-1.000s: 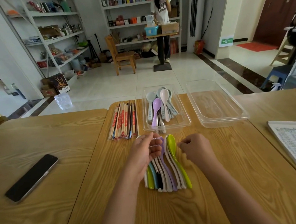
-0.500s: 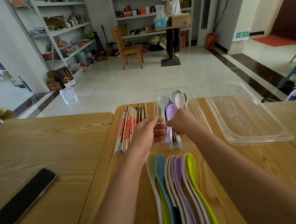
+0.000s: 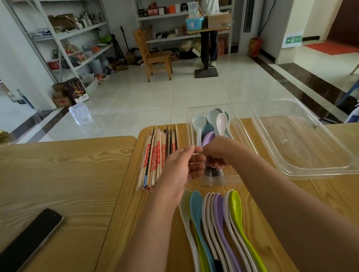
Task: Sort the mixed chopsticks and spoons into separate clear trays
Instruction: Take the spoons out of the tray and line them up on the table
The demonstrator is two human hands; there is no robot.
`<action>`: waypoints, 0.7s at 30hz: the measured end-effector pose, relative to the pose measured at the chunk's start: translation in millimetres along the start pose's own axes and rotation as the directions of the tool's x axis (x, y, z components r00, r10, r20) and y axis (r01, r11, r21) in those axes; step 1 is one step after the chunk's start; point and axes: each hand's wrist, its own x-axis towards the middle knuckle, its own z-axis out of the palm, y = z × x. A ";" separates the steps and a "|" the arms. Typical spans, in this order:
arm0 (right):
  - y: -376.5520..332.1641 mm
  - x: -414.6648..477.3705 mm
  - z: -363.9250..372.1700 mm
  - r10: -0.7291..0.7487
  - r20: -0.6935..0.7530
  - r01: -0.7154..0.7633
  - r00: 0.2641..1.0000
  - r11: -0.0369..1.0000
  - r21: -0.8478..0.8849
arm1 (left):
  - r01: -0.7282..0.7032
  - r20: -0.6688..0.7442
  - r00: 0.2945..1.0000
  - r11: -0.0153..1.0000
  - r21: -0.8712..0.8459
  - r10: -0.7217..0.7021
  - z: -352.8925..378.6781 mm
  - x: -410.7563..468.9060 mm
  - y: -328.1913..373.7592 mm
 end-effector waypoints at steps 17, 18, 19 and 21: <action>122.3 -142.0 28.3 -0.272 -0.446 0.481 0.853 0.740 0.469 | -0.027 0.036 0.999 0.999 0.026 0.026 23.8 -77.7 -22.4; 134.9 -150.5 35.7 -0.264 -0.451 0.482 0.853 0.730 0.485 | -0.016 0.036 0.999 0.999 0.038 0.015 26.8 -83.7 -29.4; 145.5 -157.6 42.9 -0.261 -0.457 0.486 0.851 0.723 0.492 | 0.000 0.035 0.999 0.998 0.055 -0.002 29.9 -88.6 -36.6; 162.2 -169.5 55.3 -0.260 -0.481 0.501 0.838 0.715 0.487 | 0.049 0.038 0.998 0.995 0.092 -0.052 36.3 -97.4 -50.4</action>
